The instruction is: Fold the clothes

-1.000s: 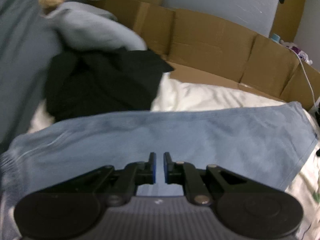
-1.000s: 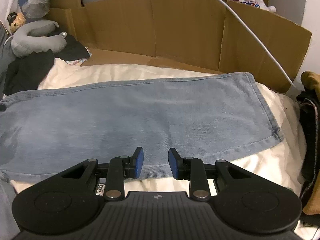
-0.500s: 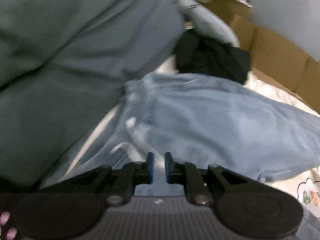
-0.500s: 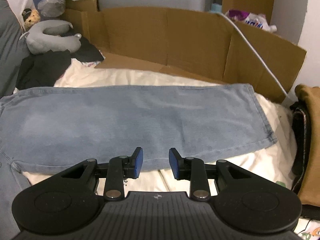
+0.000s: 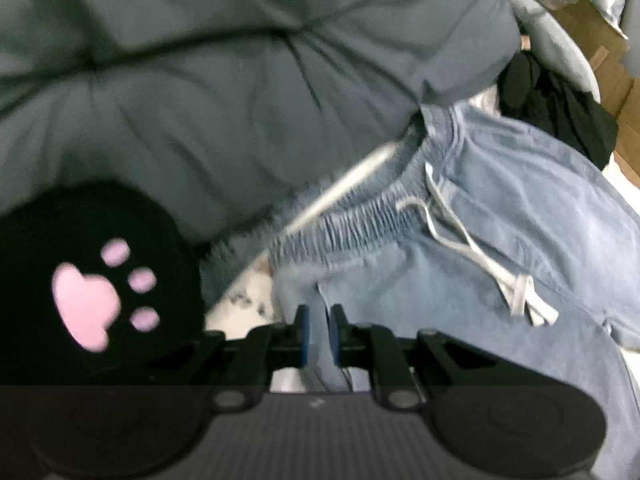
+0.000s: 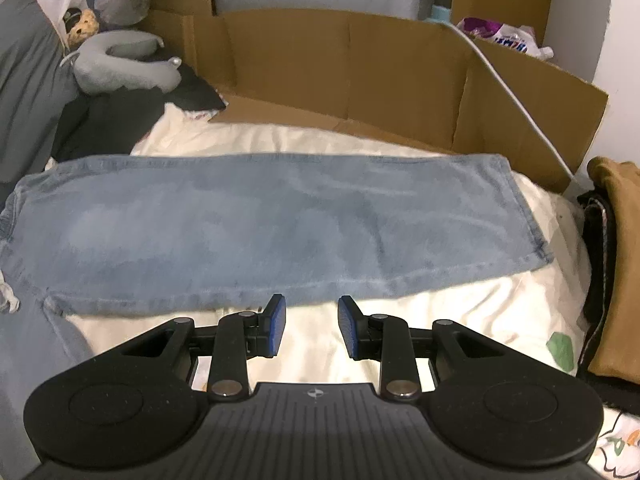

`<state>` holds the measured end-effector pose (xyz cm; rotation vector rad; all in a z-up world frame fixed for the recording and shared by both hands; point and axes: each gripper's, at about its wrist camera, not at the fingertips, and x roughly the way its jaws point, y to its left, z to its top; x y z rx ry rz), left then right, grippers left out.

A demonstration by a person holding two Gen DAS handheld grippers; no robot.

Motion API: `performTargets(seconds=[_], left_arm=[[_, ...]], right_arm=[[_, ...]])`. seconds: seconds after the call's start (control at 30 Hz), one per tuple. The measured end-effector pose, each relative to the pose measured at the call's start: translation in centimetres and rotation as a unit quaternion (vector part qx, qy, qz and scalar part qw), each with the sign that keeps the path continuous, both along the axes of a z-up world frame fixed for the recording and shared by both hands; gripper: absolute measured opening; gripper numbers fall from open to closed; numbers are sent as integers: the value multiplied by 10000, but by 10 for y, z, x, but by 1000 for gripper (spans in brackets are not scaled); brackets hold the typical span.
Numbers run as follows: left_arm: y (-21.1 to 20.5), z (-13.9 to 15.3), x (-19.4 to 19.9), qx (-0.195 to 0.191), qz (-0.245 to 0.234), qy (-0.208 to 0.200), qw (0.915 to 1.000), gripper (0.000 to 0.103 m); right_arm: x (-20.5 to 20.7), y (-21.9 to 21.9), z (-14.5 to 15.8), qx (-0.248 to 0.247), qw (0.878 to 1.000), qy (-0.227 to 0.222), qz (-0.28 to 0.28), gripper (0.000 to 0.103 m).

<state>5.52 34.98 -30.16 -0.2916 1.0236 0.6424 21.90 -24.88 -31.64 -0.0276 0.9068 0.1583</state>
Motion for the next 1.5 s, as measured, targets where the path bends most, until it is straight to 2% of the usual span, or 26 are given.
performTargets(seconds=[0.1, 0.3, 0.37, 0.47, 0.6, 0.7, 0.87, 0.97, 1.0, 1.07, 1.37, 1.5], left_arm=[[-4, -10, 0, -170, -36, 115, 9998, 12], [-28, -29, -4, -431, -435, 375, 9974, 12], [-26, -44, -7, -509, -320, 646, 9961, 12], [-17, -54, -22, -623, 61, 710, 9955, 14], [-25, -42, -26, -591, -63, 619, 9963, 15], [-28, -32, -31, -743, 16, 520, 9959, 15], [-32, -35, -34, -1270, 190, 420, 9908, 24], [-40, -45, -33, -1411, 235, 518, 9884, 33], [-43, -49, -32, -1436, 269, 566, 9876, 38], [-47, -56, -32, -1608, 370, 621, 9843, 39], [-62, -67, -29, -1474, 122, 1008, 9838, 40], [-60, -73, -25, -1410, -165, 1179, 9828, 45]], right_arm=[[-5, 2, -4, -69, 9999, 106, -9, 36], [-25, 5, -5, 3, 9995, 274, 158, 36], [-31, 7, -5, -36, 9993, 309, 219, 36], [-40, 6, -6, -20, 9990, 382, 213, 36], [-52, 5, -8, -88, 9983, 450, 362, 36], [-61, 5, -8, -198, 9969, 484, 589, 36], [-76, 5, -4, -116, 9928, 646, 997, 37], [-85, 9, -5, -91, 9895, 755, 1231, 47], [-88, 10, -5, -94, 9886, 778, 1289, 48], [-94, 14, -7, -129, 9864, 829, 1415, 48], [-112, 21, -17, -81, 9809, 1043, 1639, 48], [-114, 21, -19, -96, 9801, 1070, 1672, 48]])
